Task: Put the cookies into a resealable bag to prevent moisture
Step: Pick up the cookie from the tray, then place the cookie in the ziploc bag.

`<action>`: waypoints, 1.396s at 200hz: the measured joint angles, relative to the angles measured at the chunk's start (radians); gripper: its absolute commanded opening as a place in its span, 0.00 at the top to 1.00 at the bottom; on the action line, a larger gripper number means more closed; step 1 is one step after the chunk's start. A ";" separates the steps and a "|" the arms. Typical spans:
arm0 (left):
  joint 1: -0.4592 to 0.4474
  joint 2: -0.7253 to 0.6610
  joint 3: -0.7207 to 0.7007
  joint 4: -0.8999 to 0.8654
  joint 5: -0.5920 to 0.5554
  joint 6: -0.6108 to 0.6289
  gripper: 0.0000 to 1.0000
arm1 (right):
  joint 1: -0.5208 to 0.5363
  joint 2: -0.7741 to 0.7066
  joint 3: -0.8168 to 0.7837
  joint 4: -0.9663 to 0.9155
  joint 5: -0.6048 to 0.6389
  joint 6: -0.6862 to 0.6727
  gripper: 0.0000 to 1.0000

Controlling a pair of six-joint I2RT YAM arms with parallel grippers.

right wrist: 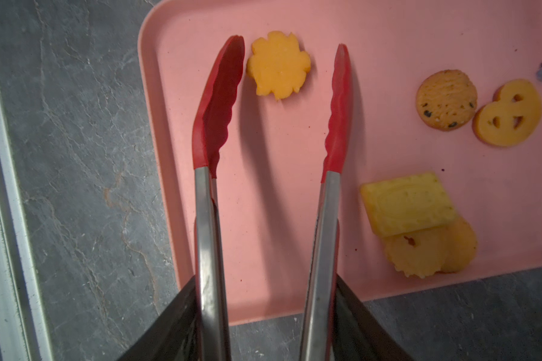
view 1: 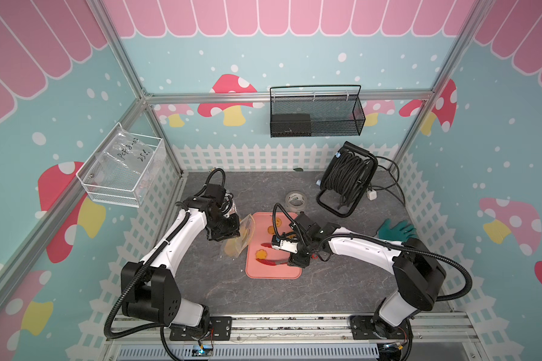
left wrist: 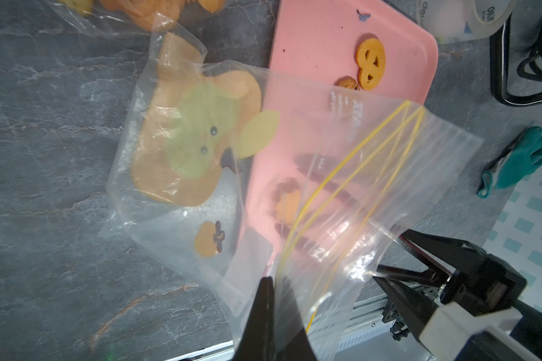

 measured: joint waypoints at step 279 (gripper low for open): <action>0.002 0.025 -0.011 -0.011 0.052 -0.004 1.00 | -0.034 -0.084 0.163 0.064 -0.121 0.061 0.52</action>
